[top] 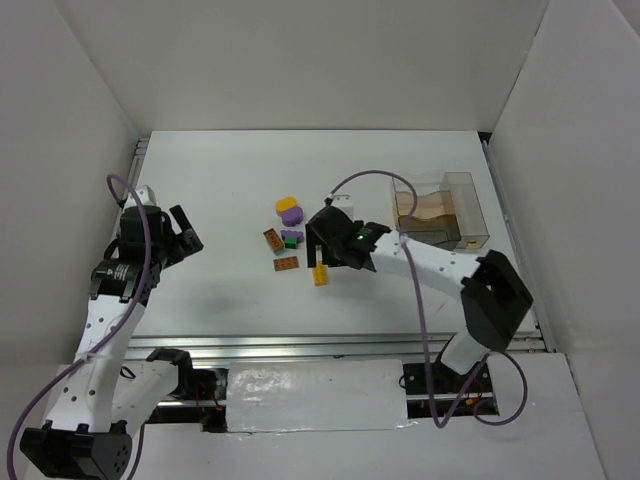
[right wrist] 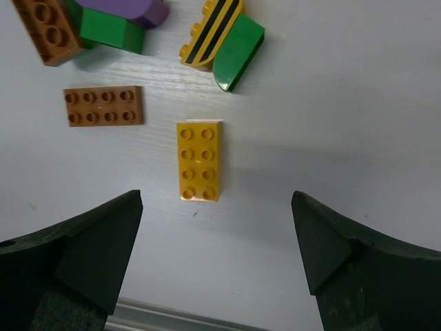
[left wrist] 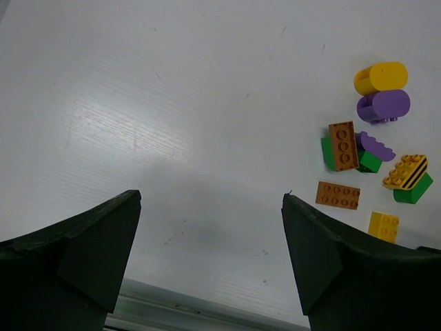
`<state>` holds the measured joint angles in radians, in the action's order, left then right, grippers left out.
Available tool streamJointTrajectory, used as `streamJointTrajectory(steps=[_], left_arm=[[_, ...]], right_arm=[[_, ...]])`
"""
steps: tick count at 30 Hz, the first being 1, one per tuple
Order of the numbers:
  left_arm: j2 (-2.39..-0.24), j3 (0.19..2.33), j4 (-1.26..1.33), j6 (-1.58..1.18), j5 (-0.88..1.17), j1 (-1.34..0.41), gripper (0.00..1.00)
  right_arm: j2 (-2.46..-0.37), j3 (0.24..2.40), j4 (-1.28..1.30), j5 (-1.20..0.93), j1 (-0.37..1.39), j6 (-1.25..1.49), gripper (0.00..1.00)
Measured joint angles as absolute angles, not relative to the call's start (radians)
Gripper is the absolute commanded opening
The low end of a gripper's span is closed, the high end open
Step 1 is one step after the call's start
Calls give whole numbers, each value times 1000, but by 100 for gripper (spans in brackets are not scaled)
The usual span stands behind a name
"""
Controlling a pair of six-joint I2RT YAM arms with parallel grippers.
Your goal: Sort the legos into containers by color
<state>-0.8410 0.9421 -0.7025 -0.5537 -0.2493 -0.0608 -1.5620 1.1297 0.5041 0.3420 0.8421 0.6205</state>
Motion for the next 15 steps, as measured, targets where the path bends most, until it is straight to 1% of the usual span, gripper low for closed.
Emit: streamJointTrajectory(steps=[1,2,4,8,10,13,15], left_arm=[[-843,942,-702,-553,-245,-61,96],[-844,942,-702,-553,-240,-60,95],[-845,942,-702,-553,-231,-60,95],[-845,942,-702,-553,-220,-59,96],[-845,942,-701,-553,-213,-59,96],[-845,942,-701,-553,-205,-59,96],[-845,942,-700,-552,-200,-59,96]], right_arm=[[-1605,1146,503,344,848,622,94],[-1647,1163,503,348,853,624,91],[-1712,1195,500,352,860,627,89],[-1781,1213,479,343,864,628,83],[-1804,1217,479,338,864,628,82],[-1837,1219,461,328,864,629,73],[-1854,1219,454,319,864,628,70]])
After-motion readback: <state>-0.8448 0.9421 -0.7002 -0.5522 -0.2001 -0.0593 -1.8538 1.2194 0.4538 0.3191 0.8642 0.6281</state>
